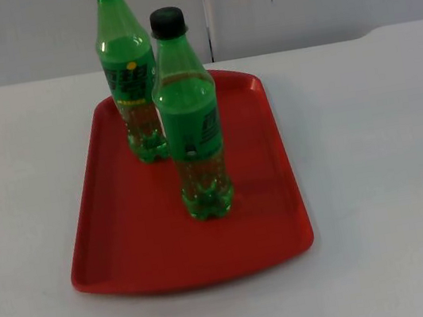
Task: Place the bottle upright on the tray.
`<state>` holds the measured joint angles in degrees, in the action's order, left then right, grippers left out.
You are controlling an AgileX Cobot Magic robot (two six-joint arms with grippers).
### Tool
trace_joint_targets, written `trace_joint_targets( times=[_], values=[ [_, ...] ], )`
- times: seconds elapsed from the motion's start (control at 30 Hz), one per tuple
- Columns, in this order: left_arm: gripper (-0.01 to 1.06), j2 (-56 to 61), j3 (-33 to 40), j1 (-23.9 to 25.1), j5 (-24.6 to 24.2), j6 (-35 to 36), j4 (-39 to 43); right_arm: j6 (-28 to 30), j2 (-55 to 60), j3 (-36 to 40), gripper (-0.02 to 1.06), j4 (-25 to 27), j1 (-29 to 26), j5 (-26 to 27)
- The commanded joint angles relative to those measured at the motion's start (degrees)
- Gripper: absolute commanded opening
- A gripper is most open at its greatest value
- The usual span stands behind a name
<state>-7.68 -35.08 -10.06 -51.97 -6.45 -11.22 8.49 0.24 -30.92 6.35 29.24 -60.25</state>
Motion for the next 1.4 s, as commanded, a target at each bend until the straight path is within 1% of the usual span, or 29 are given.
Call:
trace_joint_targets(
  times=[0.0,0.03,0.07,0.1,0.17,1.37],
  values=[
    [1.00,0.2,0.1,0.1,0.2,0.3,0.2,-1.7,-0.2,1.0,1.05,-3.4,0.0,-1.4],
    [1.00,0.2,0.1,0.1,0.2,0.3,0.2,-1.7,-0.2,1.0,1.05,-3.4,0.0,-1.4],
    [1.00,0.2,0.1,0.1,0.2,0.3,0.2,-3.2,-0.2,1.4,1.05,-5.0,0.0,-1.6],
    [1.00,0.2,0.1,0.1,0.2,0.3,0.2,-6.3,-0.2,1.4,1.05,-6.7,0.0,-1.6],
    [1.00,0.2,0.1,0.1,0.2,0.3,0.2,-8.1,-0.2,1.4,1.05,-8.1,0.0,-1.6],
    [1.00,0.2,0.1,0.1,0.2,0.3,0.2,-7.9,-0.2,1.4,1.05,-7.3,0.2,-1.5]
  ],
)
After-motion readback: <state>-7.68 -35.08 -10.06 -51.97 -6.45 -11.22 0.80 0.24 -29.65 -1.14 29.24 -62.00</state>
